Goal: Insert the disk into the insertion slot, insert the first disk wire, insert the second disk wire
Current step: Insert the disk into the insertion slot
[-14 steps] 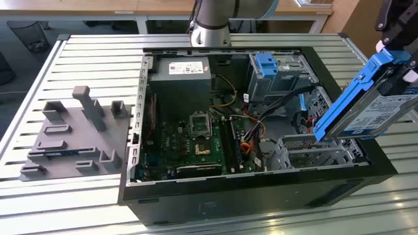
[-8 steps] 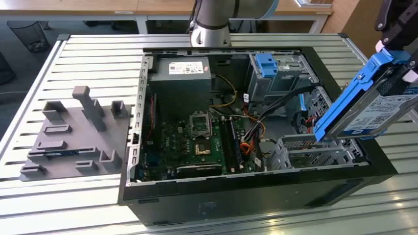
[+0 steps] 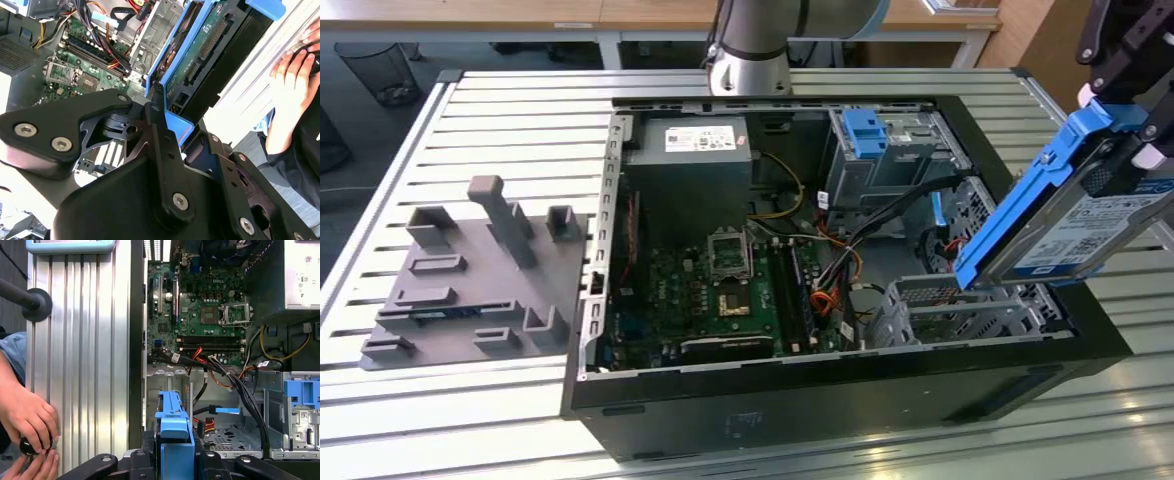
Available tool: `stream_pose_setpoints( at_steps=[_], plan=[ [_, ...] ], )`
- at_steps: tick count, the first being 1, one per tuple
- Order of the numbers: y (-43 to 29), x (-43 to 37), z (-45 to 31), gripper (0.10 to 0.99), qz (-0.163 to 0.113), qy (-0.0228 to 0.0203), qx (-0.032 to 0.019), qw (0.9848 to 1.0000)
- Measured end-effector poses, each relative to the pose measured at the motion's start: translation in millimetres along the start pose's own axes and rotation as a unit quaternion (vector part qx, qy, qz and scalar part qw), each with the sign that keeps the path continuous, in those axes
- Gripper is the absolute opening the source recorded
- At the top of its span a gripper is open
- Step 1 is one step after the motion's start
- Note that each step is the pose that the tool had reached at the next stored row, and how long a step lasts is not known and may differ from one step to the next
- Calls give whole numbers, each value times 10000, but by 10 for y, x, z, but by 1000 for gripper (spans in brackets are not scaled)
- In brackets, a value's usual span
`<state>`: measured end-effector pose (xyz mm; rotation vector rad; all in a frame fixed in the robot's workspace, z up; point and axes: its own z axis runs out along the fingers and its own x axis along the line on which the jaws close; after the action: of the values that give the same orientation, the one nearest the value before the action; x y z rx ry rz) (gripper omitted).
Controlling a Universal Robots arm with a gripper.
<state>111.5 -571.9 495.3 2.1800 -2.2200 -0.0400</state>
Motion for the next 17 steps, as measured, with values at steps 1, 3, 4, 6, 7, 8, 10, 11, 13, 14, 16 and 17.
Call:
stream_pose_setpoints(
  at_steps=[1,3,4,6,7,8,10,11,13,14,16,17],
  plan=[
    [9,-2,1,369,0,0,0,10000],
    [28,-3,5,369,0,-1,0,10000],
    [37,-3,6,369,0,-7,0,10000],
    [57,-3,9,369,-1,-26,0,10000],
    [69,-3,10,369,-1,-28,0,10000],
    [84,-3,12,369,-1,-30,0,10000],
    [110,-2,18,369,-1,-31,12,10000],
    [121,-2,23,369,-1,-31,28,10000],
    [140,-2,38,369,-1,-32,76,10000],
    [143,-1,48,369,-1,-33,97,9999],
    [144,-2,61,369,-1,-34,110,9999],
    [145,-3,70,369,-2,-36,110,9999]
  ],
)
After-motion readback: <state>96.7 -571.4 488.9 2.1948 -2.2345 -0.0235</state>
